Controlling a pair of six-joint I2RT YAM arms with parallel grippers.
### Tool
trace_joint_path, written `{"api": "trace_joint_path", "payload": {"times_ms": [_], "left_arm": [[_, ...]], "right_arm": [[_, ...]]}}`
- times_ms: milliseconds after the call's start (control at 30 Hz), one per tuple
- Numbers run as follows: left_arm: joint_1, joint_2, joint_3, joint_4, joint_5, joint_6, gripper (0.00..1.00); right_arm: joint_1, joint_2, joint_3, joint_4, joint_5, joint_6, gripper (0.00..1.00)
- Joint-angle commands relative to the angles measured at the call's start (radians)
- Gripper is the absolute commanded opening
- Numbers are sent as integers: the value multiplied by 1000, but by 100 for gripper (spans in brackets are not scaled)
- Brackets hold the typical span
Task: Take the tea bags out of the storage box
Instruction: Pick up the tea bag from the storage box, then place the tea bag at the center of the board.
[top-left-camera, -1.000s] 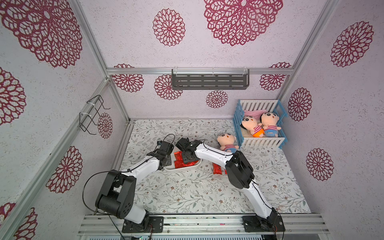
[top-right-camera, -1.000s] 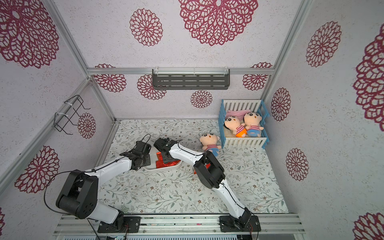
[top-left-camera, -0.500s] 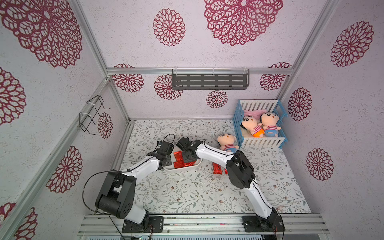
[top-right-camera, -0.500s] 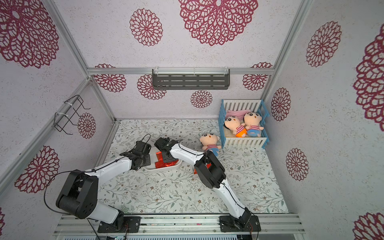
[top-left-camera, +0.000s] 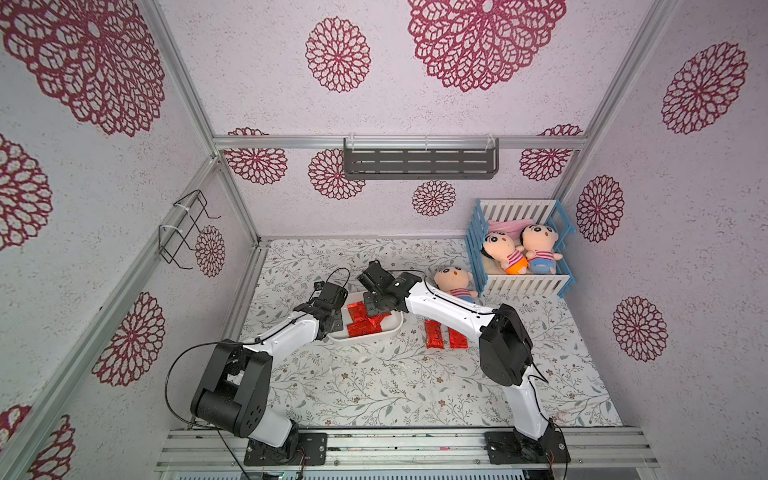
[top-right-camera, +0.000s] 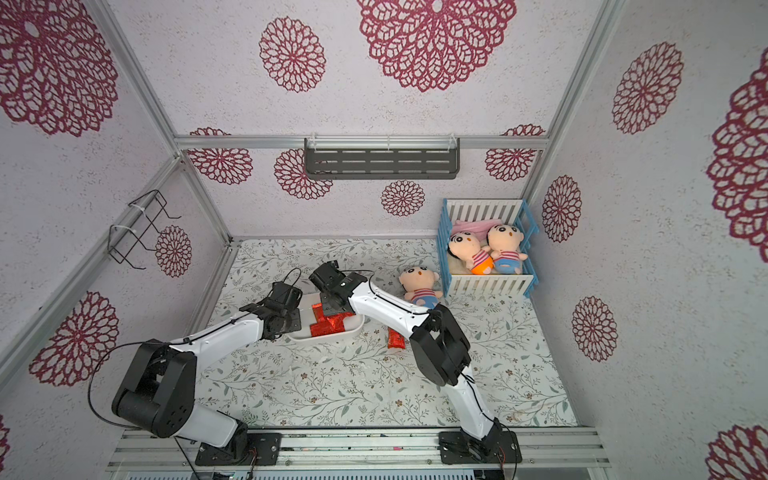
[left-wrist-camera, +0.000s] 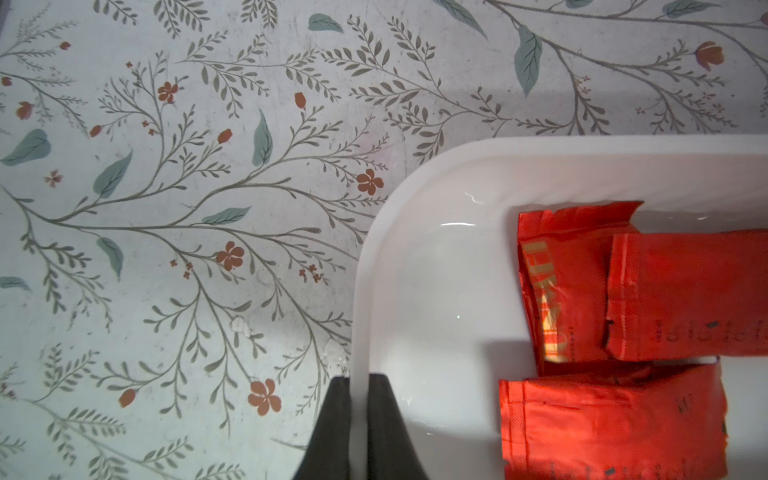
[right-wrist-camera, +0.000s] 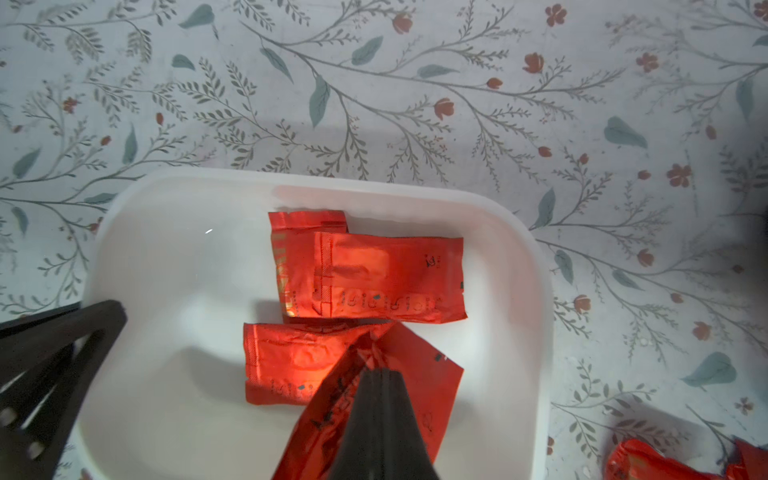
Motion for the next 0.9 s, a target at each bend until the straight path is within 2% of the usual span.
{"api": "trace_joint_path", "payload": {"times_ms": [0, 167, 300, 400, 533, 733, 867], "left_arm": [[-9, 28, -19, -56, -7, 8, 0], [-10, 28, -19, -56, -7, 8, 0], [-10, 25, -21, -55, -7, 8, 0], [-10, 25, -20, -53, -7, 7, 0], [-11, 27, -21, -54, -8, 9, 0], [-12, 24, -22, -53, -6, 9, 0], [-13, 24, -22, -53, -6, 9, 0]], "right_arm": [[-29, -115, -46, 76, -5, -25, 0], [-90, -262, -164, 74, 4, -71, 0], [-197, -457, -402, 113, 18, -148, 0], [-263, -595, -614, 174, 71, -265, 0], [-279, -696, -804, 242, 192, -456, 0], [-292, -798, -1022, 381, 307, -744, 0], [-310, -829, -1094, 453, 385, -849, 0]]}}
